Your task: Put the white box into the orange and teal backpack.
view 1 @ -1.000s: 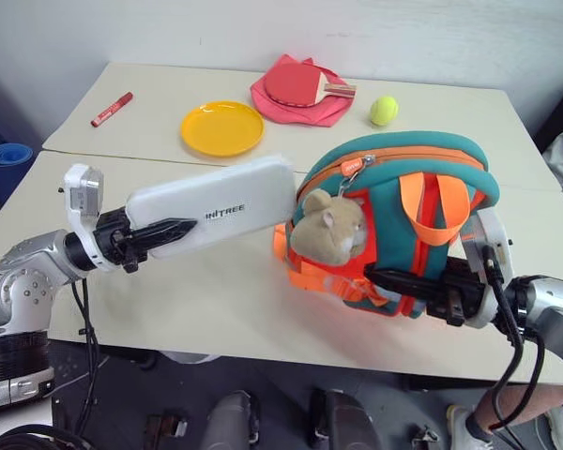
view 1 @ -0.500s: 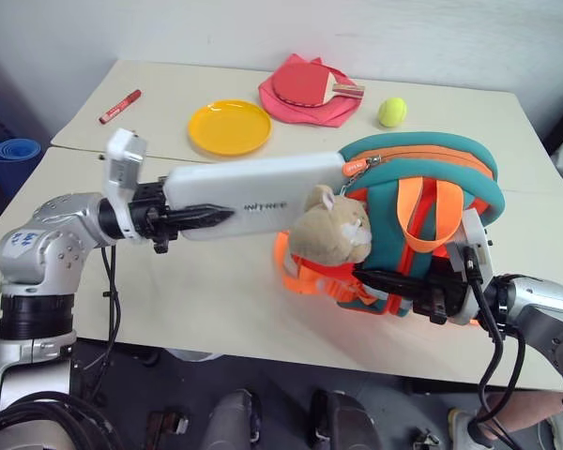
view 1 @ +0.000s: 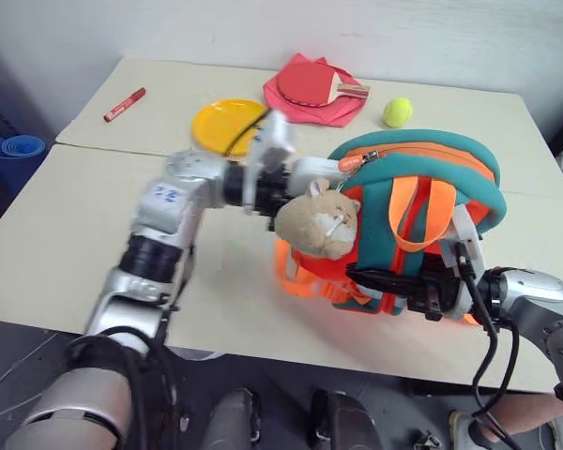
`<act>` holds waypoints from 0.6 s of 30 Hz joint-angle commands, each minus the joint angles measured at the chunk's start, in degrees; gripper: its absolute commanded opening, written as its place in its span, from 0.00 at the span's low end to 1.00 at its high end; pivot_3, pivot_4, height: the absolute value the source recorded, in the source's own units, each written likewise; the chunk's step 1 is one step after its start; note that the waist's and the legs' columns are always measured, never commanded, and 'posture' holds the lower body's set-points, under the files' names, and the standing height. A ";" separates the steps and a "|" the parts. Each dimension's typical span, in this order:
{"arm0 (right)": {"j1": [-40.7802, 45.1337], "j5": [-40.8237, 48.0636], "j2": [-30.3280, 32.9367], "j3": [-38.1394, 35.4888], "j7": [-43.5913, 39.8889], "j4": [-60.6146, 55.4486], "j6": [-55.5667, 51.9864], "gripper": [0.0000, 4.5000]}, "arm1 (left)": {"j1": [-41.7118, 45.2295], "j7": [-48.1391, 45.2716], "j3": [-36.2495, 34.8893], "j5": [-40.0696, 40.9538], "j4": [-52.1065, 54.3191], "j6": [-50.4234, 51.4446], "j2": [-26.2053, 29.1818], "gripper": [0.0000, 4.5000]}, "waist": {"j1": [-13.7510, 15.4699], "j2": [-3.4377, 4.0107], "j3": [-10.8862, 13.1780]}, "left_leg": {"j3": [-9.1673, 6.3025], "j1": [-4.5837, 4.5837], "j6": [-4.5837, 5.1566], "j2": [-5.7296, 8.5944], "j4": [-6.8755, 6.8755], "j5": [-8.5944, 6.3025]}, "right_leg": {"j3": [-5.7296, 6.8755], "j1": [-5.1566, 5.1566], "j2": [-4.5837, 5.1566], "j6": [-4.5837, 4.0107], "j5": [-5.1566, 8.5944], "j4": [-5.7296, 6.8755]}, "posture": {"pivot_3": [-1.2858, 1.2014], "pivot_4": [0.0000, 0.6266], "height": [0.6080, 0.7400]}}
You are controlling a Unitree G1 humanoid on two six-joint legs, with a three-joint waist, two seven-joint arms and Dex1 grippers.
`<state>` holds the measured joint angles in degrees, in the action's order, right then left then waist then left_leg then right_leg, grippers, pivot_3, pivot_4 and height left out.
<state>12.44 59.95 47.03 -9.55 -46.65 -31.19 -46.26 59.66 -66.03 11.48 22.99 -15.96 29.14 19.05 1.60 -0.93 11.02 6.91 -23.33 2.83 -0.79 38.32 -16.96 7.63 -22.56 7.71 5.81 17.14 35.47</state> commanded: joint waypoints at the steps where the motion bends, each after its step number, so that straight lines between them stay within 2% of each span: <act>1: 2.95 -0.83 -1.46 0.48 1.90 -0.68 0.84 0.01 | 1.53 0.90 2.05 -2.11 -3.35 -3.20 -4.87 0.27 | -0.28 0.00 0.00 | 0.03 0.02 0.00 0.01 0.00 0.00 | 0.04 -0.01 -0.01 0.01 0.00 0.01 | 0.52 0.24 1.00; 2: 3.46 -0.59 -1.93 0.48 2.61 -0.54 0.59 0.01 | 1.67 1.08 1.83 -1.26 -4.29 -1.77 -6.73 0.27 | -0.87 0.00 0.00 | 0.08 0.05 0.00 0.00 -0.01 0.00 | 0.05 -0.03 -0.03 0.02 -0.01 0.01 | 0.52 0.24 1.00; 5: 3.39 -0.72 -1.78 0.73 3.39 -0.91 -0.45 0.00 | 1.92 1.44 -0.46 0.44 -6.25 0.92 -8.39 0.48 | -0.59 0.01 0.00 | -0.01 0.12 -0.13 -0.09 -0.06 0.12 | 0.03 -0.10 -0.10 -0.01 0.00 0.13 | 0.52 0.24 1.00; 8: 3.02 -0.71 -2.27 0.38 4.50 -1.17 -0.61 0.00 | 1.25 -0.15 -4.44 1.28 -7.45 -0.65 -6.09 0.69 | -0.29 0.01 0.00 | -0.03 0.09 -0.10 -0.06 -0.02 0.11 | -0.04 -0.10 -0.04 0.00 0.00 0.12 | 0.52 0.24 1.00; 11: 2.36 -0.58 -3.26 -0.30 5.72 -1.25 -0.16 0.00 | 1.16 -7.18 -8.47 4.40 -10.31 -0.06 -0.93 0.87 | -0.67 0.02 0.00 | -0.01 0.08 -0.10 -0.06 -0.04 0.10 | -0.03 -0.11 -0.03 -0.01 0.00 0.10 | 0.52 0.24 1.00; 15: 1.91 -1.56 -3.73 -0.44 5.91 -0.41 0.53 0.00 | 2.14 -18.61 -9.37 4.29 -17.15 -0.66 7.17 0.87 | -1.26 0.02 0.00 | 0.00 0.11 -0.13 -0.09 -0.06 0.12 | 0.11 -0.13 -0.11 -0.02 0.01 0.14 | 0.52 0.24 1.00; 18: 1.82 -2.91 -3.62 -0.06 4.97 0.56 1.22 0.00 | 0.56 -24.96 -7.67 2.43 -16.28 -3.84 11.81 0.87 | -1.37 0.01 0.00 | 0.00 0.09 -0.12 -0.06 -0.05 0.11 | 0.13 -0.13 -0.11 -0.02 0.01 0.14 | 0.52 0.24 1.00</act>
<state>14.24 57.34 43.48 -8.70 -41.03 -30.60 -46.20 60.29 -86.05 3.42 25.88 -34.29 27.29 30.24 0.23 -0.92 11.02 6.91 -23.24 2.72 -0.81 38.27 -16.86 7.76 -22.69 7.63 5.78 17.15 35.60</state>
